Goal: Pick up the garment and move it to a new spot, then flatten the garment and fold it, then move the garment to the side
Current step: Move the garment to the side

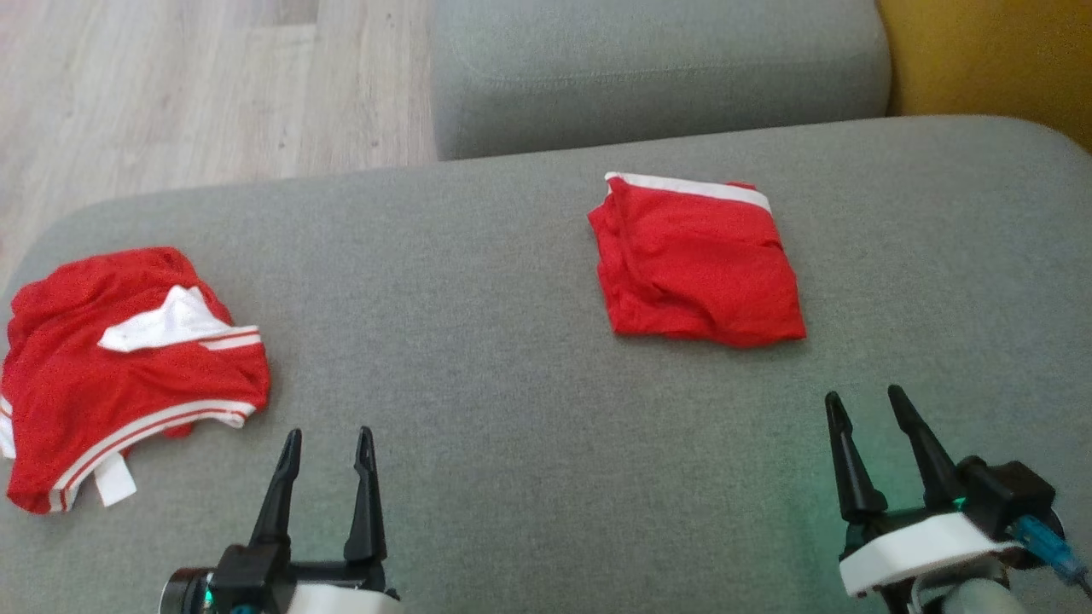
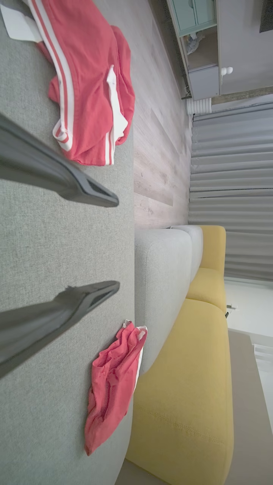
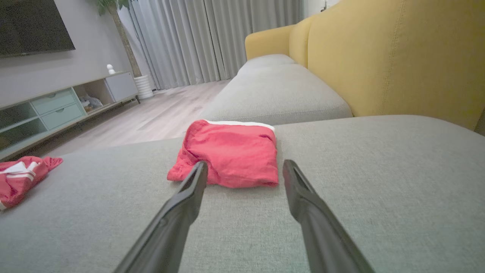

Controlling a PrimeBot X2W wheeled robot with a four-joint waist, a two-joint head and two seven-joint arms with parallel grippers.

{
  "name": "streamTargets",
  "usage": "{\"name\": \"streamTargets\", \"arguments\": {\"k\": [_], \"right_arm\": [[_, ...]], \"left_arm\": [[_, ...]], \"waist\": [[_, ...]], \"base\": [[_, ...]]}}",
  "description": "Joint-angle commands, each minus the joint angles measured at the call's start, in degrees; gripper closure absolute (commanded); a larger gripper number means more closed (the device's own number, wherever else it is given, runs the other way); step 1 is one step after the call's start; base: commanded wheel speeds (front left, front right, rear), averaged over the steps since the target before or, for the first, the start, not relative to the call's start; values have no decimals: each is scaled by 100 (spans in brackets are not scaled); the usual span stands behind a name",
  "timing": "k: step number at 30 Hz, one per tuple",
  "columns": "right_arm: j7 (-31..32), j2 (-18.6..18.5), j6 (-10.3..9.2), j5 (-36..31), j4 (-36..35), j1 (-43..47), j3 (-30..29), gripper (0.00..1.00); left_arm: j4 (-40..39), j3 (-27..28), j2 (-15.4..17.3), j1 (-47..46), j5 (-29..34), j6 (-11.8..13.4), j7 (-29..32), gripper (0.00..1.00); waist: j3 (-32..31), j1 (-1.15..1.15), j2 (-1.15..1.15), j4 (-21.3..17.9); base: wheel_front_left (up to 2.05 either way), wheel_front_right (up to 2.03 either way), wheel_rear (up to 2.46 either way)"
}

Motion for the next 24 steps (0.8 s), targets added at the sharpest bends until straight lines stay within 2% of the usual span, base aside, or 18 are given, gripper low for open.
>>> {"name": "streamTargets", "arguments": {"k": [1,6,9,13,14,15,22,23,24], "right_arm": [[-62,-49,-4,-90,-1,-254,82,0],[-62,-88,-4,-153,558,-1012,113,0],[-30,-140,-4,67,973,-1710,103,0],[350,-310,-4,170,1612,-2720,69,0],[350,-310,-4,170,1612,-2720,69,0],[606,-338,-4,227,1934,-3185,26,0],[1259,-286,-4,329,2734,-4181,56,0],[1378,-253,-4,398,2831,-4275,90,51],[1437,-246,-4,419,2887,-4355,140,93]], "left_arm": [[-240,160,-9,-188,31,-26,-29,0],[-407,116,-9,-452,31,-50,-29,0],[-481,87,-9,-652,41,-76,-29,0],[-545,-5,-9,-941,46,-124,-29,0],[-545,-5,-9,-941,46,-124,-29,0],[-565,-57,-9,-1087,56,-147,-29,0],[-578,-180,-9,-1518,103,-216,-29,0],[-576,-191,-9,-1584,110,-227,-29,0],[-572,-193,-9,-1645,122,-236,-29,0]], "waist": [[180,0,0,19],[763,0,0,83],[1167,0,0,139],[1628,0,0,235],[1628,0,0,235],[1840,0,0,293],[2509,0,0,439],[2611,0,0,448],[2693,0,0,447]], "base": [[0,0,0],[0,0,0],[0,0,0],[0,0,0],[0,0,0],[0,0,0],[0,0,0],[0,0,0],[0,0,0]]}}
